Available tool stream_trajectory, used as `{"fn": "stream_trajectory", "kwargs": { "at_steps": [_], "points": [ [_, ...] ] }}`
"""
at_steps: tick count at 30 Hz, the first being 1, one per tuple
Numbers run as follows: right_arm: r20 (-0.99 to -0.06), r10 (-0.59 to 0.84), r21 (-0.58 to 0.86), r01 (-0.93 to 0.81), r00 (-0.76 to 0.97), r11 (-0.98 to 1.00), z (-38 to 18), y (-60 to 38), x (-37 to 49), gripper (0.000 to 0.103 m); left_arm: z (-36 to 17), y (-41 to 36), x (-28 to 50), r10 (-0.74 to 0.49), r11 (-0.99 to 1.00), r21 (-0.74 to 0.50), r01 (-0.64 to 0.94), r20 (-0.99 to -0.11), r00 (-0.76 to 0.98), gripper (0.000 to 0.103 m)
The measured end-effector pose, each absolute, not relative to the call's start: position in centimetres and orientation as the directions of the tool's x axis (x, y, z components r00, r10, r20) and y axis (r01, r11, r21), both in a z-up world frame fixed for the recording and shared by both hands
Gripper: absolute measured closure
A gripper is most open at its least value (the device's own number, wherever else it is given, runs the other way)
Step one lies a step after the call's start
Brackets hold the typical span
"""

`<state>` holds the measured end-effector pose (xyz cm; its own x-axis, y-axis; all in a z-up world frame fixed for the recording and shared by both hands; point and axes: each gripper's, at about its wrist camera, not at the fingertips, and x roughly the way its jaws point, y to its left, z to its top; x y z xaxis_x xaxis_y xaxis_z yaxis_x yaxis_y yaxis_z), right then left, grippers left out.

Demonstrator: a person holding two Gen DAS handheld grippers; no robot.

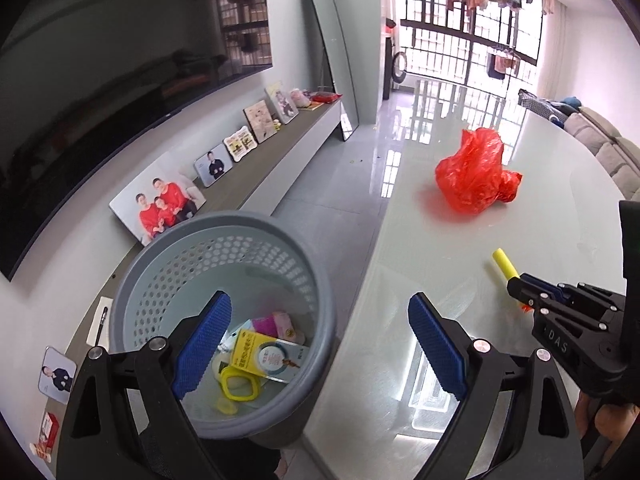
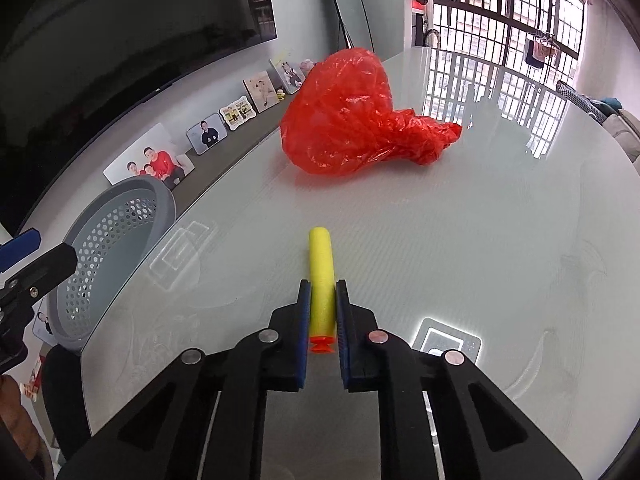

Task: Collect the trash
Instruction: 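Grasp the red plastic bag with the left tool while the right tool holds the dart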

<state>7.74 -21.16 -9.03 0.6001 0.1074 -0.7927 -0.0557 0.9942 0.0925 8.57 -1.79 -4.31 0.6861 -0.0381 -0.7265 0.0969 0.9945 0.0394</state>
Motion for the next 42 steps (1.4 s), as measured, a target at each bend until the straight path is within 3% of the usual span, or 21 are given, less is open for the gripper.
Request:
{"fn": "stream_trajectory", "kwargs": {
  "at_steps": [15,33,36,42],
  "points": [
    [-0.756,0.018,0.105,0.094,0.654,0.99,-7.1,-29.7,3.9,0.091,-2.8,-10.7,12.0,-0.131,0.97,0.061,0.237,-0.69,0.712,0.01],
    [-0.728,0.104,0.244,0.114,0.678,0.963,-6.0,-33.3,2.1,0.091,-6.6,-20.2,22.4,-0.169,0.933,0.094,0.347,-0.736,0.655,0.006],
    [-0.726,0.107,0.25,0.116,0.679,0.961,-5.9,-33.5,2.1,0.091,-7.4,-20.6,23.2,-0.172,0.931,0.089,0.354,-0.748,0.641,0.017],
    [-0.73,0.111,0.248,0.11,0.674,0.963,-6.1,-33.3,2.1,0.091,-7.8,-20.4,23.1,-0.195,0.926,0.064,0.371,-0.762,0.617,0.066]
  ]
}}
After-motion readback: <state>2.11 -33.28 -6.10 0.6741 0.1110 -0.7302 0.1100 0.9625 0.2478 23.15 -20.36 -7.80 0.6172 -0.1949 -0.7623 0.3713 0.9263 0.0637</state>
